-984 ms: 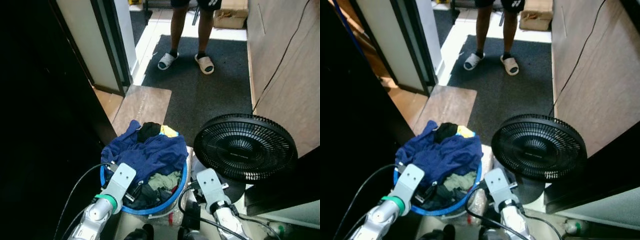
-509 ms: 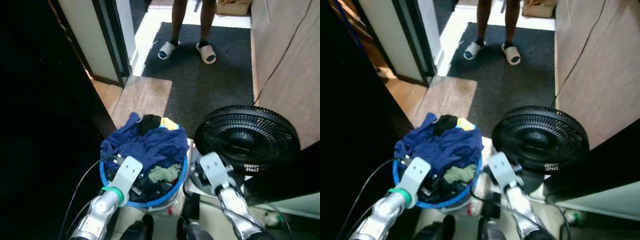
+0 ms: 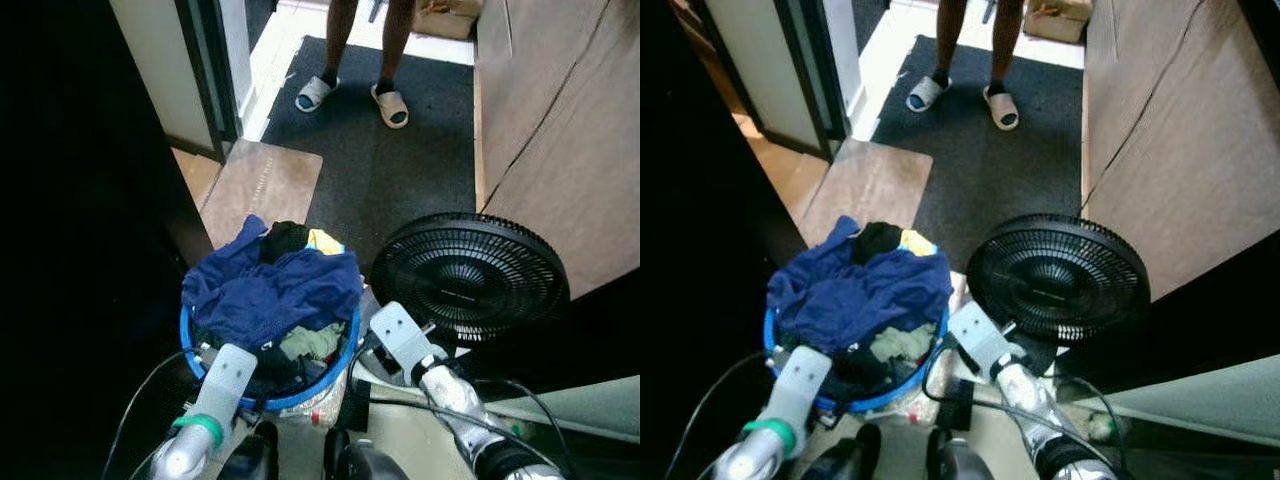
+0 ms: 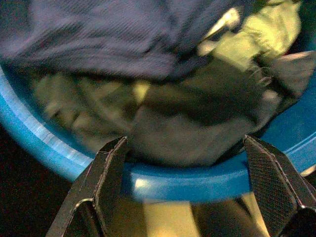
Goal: Clothes washing
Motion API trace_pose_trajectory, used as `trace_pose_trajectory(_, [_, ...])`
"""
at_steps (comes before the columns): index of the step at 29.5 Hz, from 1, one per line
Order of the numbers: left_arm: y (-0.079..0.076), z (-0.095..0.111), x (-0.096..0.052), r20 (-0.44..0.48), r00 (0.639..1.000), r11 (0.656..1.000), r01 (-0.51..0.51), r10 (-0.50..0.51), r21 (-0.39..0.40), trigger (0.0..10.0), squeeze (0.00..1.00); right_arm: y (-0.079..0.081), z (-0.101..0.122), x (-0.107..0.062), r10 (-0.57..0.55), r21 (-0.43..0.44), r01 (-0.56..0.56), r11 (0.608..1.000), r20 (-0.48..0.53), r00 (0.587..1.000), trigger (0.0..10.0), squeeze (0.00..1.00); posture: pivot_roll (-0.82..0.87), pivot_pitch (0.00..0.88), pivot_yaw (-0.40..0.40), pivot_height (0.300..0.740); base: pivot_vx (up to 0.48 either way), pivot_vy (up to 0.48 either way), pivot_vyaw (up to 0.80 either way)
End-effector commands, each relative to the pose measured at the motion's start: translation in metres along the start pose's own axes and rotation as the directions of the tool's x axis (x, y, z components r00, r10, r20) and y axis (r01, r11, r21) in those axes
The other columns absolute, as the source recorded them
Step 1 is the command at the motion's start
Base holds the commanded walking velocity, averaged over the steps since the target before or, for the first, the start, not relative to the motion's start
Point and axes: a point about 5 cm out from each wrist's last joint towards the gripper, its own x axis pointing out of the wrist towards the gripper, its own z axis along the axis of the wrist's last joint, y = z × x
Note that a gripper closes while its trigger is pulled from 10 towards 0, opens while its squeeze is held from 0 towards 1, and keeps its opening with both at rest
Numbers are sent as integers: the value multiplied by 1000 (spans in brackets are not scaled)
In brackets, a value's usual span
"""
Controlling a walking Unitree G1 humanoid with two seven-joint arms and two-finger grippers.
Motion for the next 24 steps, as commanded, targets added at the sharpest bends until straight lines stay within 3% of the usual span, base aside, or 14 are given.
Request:
trace_pose_trajectory(1, [-1,-8,-6,-35,999,1000,-2,1,-11,10000,0,9,-14,-8,33,12,-33,999,-52,998,10000,0,224,374,-2,740,0,0,0])
trace_pose_trajectory(3, [7,-12,-10,-47,998,999,-31,30,-19,10000,0,10,-13,-7,39,16,-38,999,-49,998,10000,0,224,369,-5,740,0,0,0])
trace_pose_trajectory(7, [9,-13,-10,-52,998,999,-41,40,-24,10000,0,10,-11,-6,39,17,-38,999,-44,998,10000,0,213,355,-9,740,0,0,0])
trace_pose_trajectory(10, [5,-10,-4,-46,998,999,-35,34,-33,10000,0,-2,-1,1,0,18,0,1000,-11,1000,10000,0,181,327,-12,740,0,0,0])
trace_pose_trajectory(11, [-1,-1,4,-29,999,999,-21,20,-39,10000,0,-20,8,8,-54,26,54,998,15,998,10000,0,171,313,-11,740,0,0,0])
trace_pose_trajectory(12, [-3,4,8,-20,1000,999,-16,15,-42,10000,0,-28,12,10,-80,35,79,996,26,996,10000,0,161,297,-10,740,0,0,0])
trace_pose_trajectory(15, [-3,7,9,-15,1000,999,-14,14,-44,10000,0,-33,14,11,-94,41,93,995,32,995,10000,0,161,297,-10,740,0,0,0])
trace_pose_trajectory(18, [-2,25,20,32,999,998,-7,9,-55,10000,0,-57,28,15,-195,87,188,978,82,977,10000,0,138,256,0,740,0,0,0])
trace_pose_trajectory(24, [-1,39,32,69,998,999,2,1,-48,10000,0,-66,35,17,-242,119,230,966,99,965,10000,0,121,226,11,740,0,0,0])
